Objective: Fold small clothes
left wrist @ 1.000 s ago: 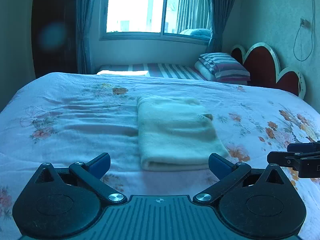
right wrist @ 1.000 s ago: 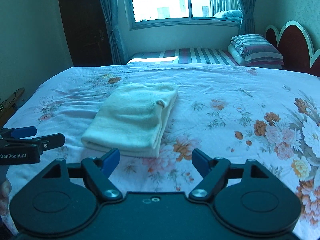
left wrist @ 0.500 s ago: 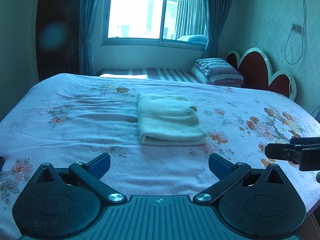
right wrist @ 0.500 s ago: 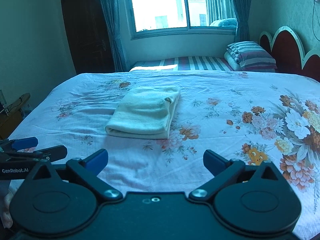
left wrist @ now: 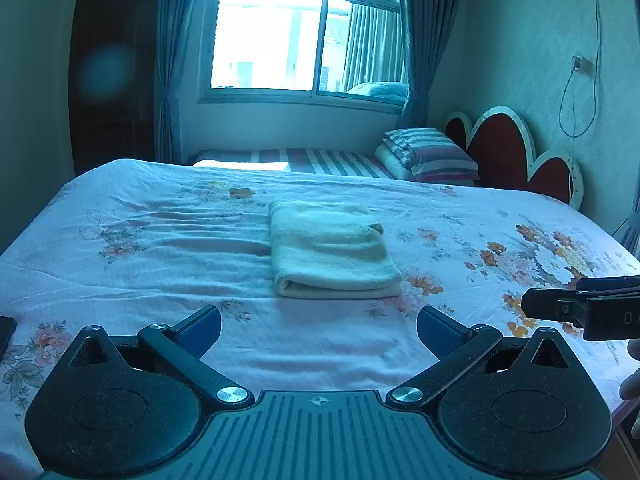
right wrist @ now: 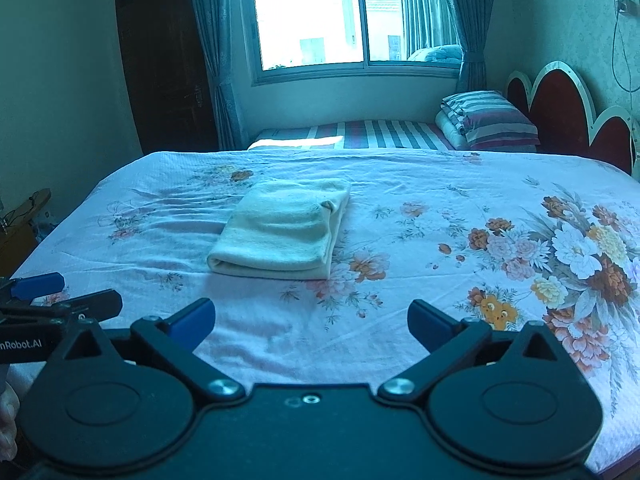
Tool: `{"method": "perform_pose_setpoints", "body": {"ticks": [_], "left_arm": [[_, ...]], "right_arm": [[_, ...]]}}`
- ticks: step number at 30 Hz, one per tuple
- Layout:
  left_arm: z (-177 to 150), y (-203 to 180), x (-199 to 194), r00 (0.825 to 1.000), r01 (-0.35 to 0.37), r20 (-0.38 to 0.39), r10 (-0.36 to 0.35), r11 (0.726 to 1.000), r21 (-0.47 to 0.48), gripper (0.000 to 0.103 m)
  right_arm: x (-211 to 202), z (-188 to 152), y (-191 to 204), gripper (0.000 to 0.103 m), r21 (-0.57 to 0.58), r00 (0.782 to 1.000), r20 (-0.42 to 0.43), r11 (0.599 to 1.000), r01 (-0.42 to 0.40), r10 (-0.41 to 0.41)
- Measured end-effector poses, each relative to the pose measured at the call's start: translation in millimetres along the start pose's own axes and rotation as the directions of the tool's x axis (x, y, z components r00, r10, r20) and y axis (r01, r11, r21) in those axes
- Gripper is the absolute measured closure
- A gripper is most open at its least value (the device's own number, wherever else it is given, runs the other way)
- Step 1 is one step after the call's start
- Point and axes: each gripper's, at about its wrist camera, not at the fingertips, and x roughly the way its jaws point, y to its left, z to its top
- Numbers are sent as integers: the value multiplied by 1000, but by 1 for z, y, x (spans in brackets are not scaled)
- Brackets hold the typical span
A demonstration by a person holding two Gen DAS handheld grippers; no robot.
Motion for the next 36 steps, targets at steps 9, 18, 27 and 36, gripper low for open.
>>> {"method": "perform_pose_setpoints", "body": {"ticks": [9,18,27,36], "left_arm": [[0,1,-7,1000,9,10,-9,1000,5,0],[-1,1,-12,1000,16,16,-16,1000,11,0],[1,2,-14,1000,12,26,-12,1000,8,0],[2,-2,-14,1000,9,28,-9,1000,12,0]], "right_arm": [[-11,1,2,0,9,1000,22,1000,19,-19],[-13,2,3,0,9,1000,24,1000,19,-20],[-15,2,4,0,7,999,28,1000,19,-19],[-18,4,1,0,7,999,34,1000,25,-25]]}}
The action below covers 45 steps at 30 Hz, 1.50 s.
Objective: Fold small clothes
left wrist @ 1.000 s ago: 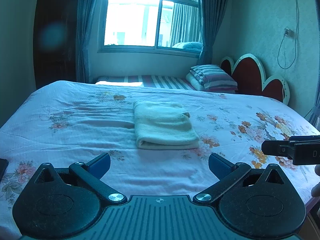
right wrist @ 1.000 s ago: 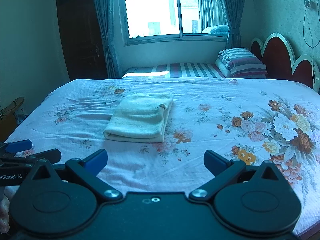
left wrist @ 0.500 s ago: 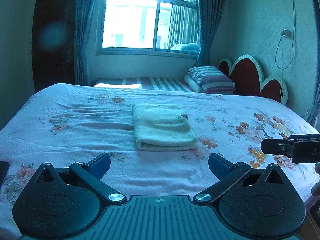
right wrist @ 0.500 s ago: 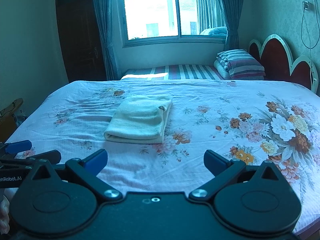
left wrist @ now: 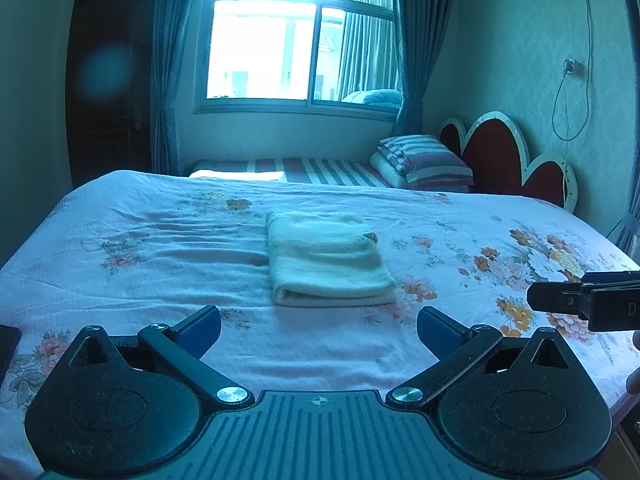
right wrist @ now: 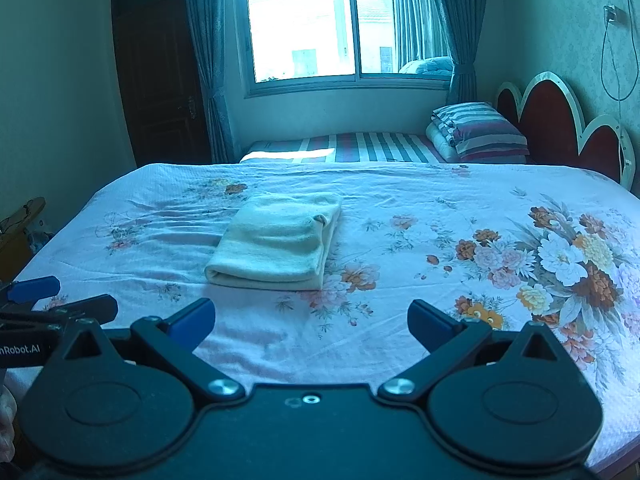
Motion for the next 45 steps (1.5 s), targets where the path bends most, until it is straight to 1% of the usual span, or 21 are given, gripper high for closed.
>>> {"method": "perform_pose_setpoints", "body": {"ticks": [12,16,38,45], "left_arm": [[3,-3,-2,1000,7,8,-7,1000,5,0],[4,-4,-4,1000,14,9,-15,1000,20,0],[8,2,-2,1000,11,13,-11,1000,12,0],[7,2,-1,1000,20,18,-20,1000,7,0]], "right_arm": [[-2,0,-3,0,5,1000,6,1000,3,-3],[-3,0,-3,0,3,1000,6,1000,1,-1],[-1,6,3,0,-15,1000,2,1000,-14,14],[0,6,3,0,-17,1000,0,1000,-15,15]]}}
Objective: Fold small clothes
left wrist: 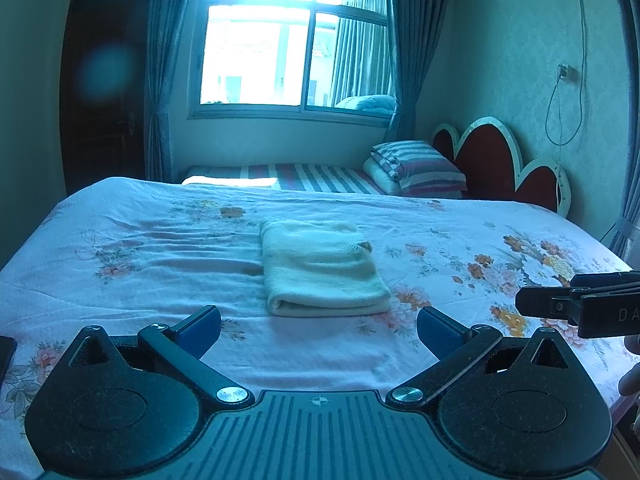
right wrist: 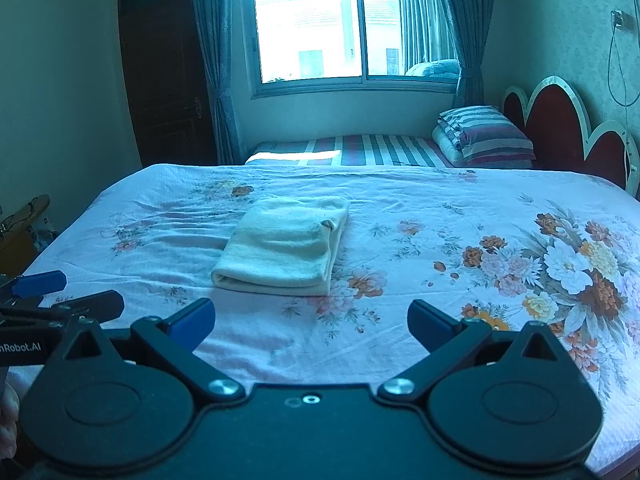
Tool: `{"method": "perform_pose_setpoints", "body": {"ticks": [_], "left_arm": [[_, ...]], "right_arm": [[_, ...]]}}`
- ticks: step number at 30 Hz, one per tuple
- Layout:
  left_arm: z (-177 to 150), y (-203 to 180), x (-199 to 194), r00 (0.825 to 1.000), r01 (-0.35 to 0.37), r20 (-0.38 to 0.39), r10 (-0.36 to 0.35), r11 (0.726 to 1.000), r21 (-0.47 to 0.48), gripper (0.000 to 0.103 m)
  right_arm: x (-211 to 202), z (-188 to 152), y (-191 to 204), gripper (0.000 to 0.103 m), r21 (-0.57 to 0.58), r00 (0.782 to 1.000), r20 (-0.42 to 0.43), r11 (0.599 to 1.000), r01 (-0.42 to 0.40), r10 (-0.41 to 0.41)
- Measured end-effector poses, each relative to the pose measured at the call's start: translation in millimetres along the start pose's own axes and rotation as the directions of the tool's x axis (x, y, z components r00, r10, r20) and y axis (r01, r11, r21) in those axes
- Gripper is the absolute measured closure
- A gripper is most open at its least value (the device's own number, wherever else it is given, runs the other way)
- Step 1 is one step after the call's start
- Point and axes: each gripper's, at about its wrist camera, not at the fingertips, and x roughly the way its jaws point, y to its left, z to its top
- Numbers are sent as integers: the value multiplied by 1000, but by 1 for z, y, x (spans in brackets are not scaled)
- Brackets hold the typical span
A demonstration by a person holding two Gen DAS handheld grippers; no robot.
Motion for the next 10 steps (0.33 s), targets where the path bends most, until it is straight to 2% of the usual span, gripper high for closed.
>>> {"method": "perform_pose_setpoints", "body": {"ticks": [10], "left_arm": [[1,-6,-2,1000,5,8,-5,1000,10,0]], "right_arm": [[-1,0,-2,0,-2,1000,2,1000,-6,6]]}}
